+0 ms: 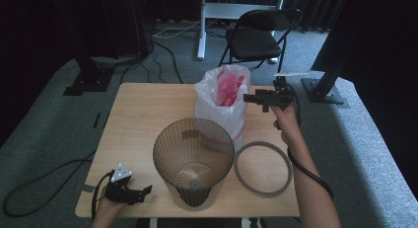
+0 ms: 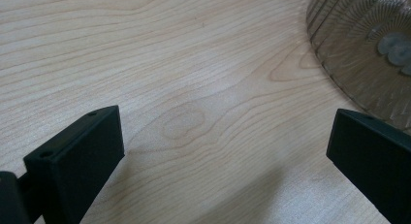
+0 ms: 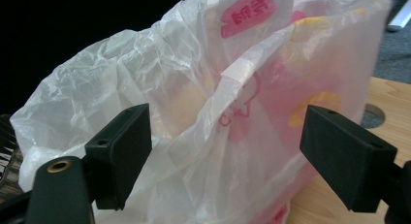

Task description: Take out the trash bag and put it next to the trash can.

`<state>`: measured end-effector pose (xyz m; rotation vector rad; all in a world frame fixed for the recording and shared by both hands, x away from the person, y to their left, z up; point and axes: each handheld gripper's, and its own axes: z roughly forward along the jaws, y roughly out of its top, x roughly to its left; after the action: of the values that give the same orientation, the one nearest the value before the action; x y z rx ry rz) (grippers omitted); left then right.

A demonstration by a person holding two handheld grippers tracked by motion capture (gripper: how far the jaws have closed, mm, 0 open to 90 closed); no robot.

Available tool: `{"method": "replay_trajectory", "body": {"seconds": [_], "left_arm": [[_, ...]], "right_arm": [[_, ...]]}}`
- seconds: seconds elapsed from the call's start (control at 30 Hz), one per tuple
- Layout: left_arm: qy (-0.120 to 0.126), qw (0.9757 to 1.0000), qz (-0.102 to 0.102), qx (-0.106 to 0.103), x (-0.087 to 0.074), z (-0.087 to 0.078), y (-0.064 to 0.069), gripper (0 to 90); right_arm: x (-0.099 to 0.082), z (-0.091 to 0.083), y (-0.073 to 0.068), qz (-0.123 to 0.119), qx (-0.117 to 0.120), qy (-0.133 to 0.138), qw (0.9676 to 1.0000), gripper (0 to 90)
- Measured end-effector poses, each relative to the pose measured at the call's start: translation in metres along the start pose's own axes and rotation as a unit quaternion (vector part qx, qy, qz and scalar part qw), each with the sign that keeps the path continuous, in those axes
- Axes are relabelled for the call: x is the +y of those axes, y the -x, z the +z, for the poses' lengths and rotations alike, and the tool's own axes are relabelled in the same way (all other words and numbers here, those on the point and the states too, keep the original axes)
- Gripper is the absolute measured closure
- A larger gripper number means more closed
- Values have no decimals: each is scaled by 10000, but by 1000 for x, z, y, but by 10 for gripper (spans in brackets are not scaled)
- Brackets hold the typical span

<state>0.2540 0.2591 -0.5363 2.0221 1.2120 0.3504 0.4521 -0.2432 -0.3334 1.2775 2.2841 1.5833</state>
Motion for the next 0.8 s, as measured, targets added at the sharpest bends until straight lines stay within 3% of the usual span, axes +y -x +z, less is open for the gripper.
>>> {"method": "replay_trajectory", "body": {"seconds": [0.13,0.23,0.3,0.37,0.5,0.8], "left_arm": [[0,10000,4,2,0,0,0,0],[-3,10000,0,-2,0,0,0,0],[-3,10000,1,-5,0,0,0,0],[-3,10000,-2,-9,0,0,0,0],[-8,10000,3,-8,0,0,1,0],[-1,10000,-3,-8,-1,0,0,0]], "right_arm": [[-3,-7,3,64,116,-21,9999,181],[-7,-11,3,15,-11,-53,10000,181],[-11,-13,5,62,68,-164,9998,179],[-15,-16,3,-70,-159,-177,9997,120],[-23,-19,3,-47,-292,-113,9995,113],[-39,-31,7,54,-429,111,9990,113]]}}
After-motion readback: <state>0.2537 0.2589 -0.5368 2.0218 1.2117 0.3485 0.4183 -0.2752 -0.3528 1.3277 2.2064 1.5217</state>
